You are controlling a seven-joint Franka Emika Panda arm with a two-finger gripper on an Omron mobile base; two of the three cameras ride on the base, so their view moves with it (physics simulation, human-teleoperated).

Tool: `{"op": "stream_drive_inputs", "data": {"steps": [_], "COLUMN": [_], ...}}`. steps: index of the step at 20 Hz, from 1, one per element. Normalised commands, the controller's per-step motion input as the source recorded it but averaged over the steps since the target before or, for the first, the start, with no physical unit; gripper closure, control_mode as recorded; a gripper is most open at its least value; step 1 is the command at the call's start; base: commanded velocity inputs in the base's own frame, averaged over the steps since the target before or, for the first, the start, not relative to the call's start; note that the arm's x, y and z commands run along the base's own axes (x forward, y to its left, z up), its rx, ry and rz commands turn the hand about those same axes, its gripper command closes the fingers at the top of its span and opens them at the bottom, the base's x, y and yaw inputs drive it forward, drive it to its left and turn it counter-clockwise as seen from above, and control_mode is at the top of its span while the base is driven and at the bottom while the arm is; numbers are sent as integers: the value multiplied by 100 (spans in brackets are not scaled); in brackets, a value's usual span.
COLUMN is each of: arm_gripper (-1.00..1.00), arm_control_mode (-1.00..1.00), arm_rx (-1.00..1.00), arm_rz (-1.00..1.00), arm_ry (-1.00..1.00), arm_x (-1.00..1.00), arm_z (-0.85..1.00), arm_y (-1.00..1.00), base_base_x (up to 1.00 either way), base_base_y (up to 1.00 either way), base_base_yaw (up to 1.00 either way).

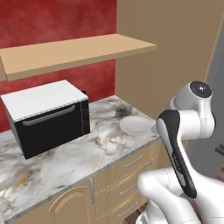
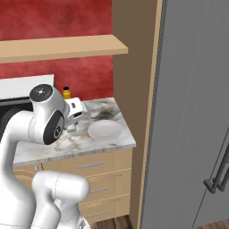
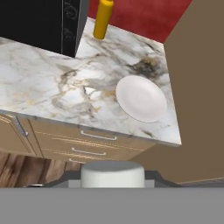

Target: Pick the marshmallow from the counter and place it in the microwave. Then turn on the microwave.

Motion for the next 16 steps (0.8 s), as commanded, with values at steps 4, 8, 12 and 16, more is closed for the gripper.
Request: {"op": "stream_drive_inputs", "data": {"steps": [4,8,12,16], "arm_gripper": [100,100,100,100], "arm_control_mode": [100,100,100,100], "arm_rx": [0,0,0,0], "arm_rz": [0,0,0,0], "arm_ry": [0,0,0,0], "arm_x": [0,0,0,0], "arm_z": [0,0,0,0], "arm_y": [0,0,0,0], "base_base_x": [-27,-36,-48,-47], "base_base_y": [-1,-6,-14,-25], "base_base_yaw": [0,0,-2,-5]}}
